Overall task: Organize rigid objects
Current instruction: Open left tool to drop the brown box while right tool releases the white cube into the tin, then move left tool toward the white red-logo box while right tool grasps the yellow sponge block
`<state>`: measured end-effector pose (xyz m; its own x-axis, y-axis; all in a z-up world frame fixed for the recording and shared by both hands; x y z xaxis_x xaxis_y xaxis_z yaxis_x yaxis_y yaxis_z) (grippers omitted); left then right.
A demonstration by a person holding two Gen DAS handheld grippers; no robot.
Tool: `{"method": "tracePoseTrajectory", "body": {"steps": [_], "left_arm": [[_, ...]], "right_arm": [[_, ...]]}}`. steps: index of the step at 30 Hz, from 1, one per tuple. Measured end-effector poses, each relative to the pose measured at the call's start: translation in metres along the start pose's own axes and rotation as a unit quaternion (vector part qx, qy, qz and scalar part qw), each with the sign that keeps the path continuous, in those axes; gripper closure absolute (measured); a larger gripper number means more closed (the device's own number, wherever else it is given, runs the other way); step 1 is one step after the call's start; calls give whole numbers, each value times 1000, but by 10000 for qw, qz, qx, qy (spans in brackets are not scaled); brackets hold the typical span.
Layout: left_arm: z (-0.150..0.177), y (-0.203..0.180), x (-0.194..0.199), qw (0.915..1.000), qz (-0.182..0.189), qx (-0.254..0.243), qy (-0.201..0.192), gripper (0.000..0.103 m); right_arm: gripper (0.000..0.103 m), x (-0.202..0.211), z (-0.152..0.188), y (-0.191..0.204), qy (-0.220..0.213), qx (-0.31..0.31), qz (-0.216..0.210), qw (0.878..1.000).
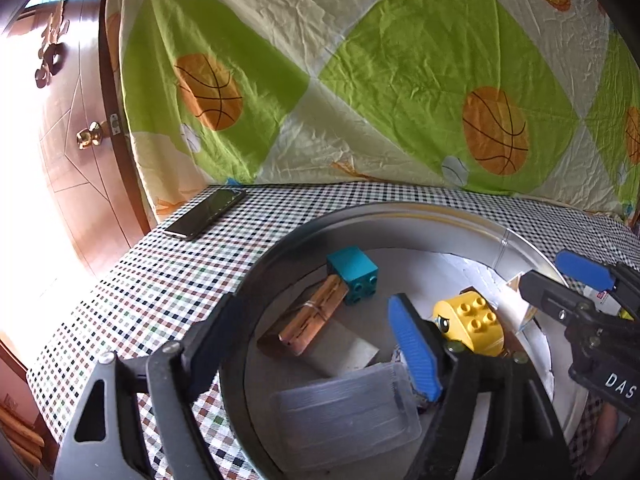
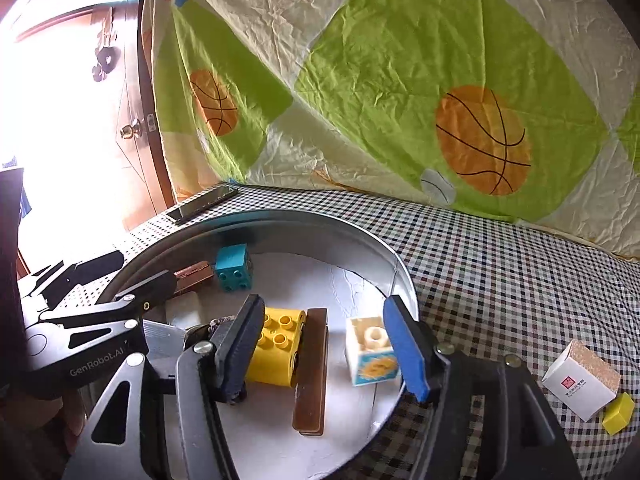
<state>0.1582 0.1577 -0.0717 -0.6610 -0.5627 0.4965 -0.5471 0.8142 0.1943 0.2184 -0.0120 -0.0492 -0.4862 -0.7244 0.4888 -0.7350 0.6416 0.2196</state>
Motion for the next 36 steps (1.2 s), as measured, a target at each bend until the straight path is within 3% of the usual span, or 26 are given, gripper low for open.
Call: {"method": "tracePoseTrajectory", "body": {"steps": [6,11,18,23,27,31,36], "left_arm": [[-6,-8,30,9992,176,215,-288,8],[-11,-44,64,9966,541,87,-612,3],[-6,-139,104,9865,1345,-593,-719,0],[1,-213,108,9769,1750,-1114,-513,0],[4,-263,98,9689,2020,-1419,-183,0],[2,-290,82,9698,1811,-1631,-118,0],[1,-294,71,9723,1721,-1582,-53,0]], "right_arm": [[38,45,6,-20,-291,-66,186,9994],[38,95,20,-54,-489,-136,605,9969],[37,162,53,-137,-422,-549,1867,9800],[37,175,73,-188,10,-1099,2220,9688],[37,171,83,-210,337,-1442,1930,9700],[37,160,90,-220,601,-1504,1718,9717],[37,152,94,-229,692,-1597,1649,9708]]}}
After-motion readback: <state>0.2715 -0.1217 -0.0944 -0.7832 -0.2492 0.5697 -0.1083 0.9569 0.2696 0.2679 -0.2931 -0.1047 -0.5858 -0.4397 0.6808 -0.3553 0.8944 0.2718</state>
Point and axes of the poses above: each gripper's, at about its wrist camera, not at the fingertips, and x roughly against the way its jaws point, y to its left, z to its underside, the point moved 5 cm from there along -x, roughly the way its jaws point, and after that the axes turned 15 degrees about -z, right-handed, at the moved point
